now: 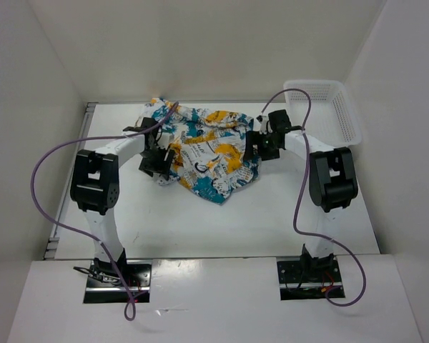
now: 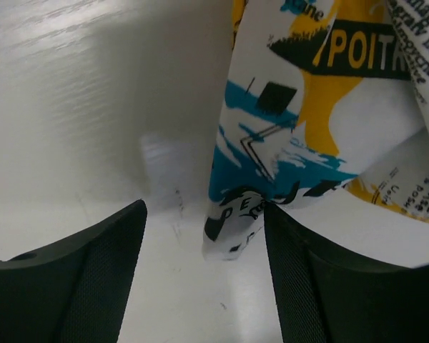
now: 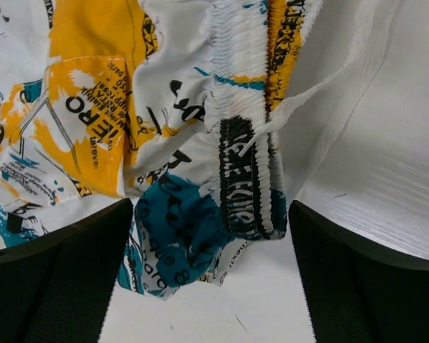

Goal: Fold and stack the shorts
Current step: Flatten the shorts out

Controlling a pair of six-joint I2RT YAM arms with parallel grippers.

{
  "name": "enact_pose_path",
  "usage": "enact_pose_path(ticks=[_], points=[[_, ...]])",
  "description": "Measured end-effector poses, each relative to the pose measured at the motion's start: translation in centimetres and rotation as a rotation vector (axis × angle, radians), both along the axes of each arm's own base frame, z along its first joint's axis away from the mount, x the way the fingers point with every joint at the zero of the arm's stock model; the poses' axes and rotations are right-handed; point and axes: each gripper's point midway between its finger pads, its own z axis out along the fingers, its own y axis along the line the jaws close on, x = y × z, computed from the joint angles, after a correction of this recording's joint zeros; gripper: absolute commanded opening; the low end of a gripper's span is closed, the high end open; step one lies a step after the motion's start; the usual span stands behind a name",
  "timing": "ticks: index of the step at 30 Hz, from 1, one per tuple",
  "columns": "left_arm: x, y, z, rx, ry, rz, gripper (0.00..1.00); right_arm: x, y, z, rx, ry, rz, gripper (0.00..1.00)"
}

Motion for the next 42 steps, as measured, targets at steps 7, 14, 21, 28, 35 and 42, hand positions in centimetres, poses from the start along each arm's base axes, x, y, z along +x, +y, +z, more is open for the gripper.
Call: enact_pose_path(ticks=[7,14,21,28,35,42], points=[[1.3,-2.1,-1.2,-0.083,0.010,-0.034,0.19,0.6,0.3,-0.8,0.019,0.021,-0.043,0.12],[4.2,-0.5,2.0,-0.107,-0.049,0.019,0.04,1.1,0.2,1.2,0.004,-0.053,0.047,0.00],[14.0,7.7,17.2,0.012,-0.500,0.199,0.14,-4.2,1.6,4.2,0.115,-0.052,0.218,0.00],[18.8,-2.8,21.4,0.020,-0.679,0.048,0.49,-6.4,4.5,5.3,0.227,-0.006,0.282,0.00],[17.6,-14.0,8.8,0.046,-0.448,-0.160,1.00,-6.3,4.6,5.3,0.225,0.009,0.251,0.00],[16.8,-7.6,15.3,0.044,-0.503,-0.056,1.00,-5.3,4.1,5.5,0.189,-0.019,0.216,0.00]])
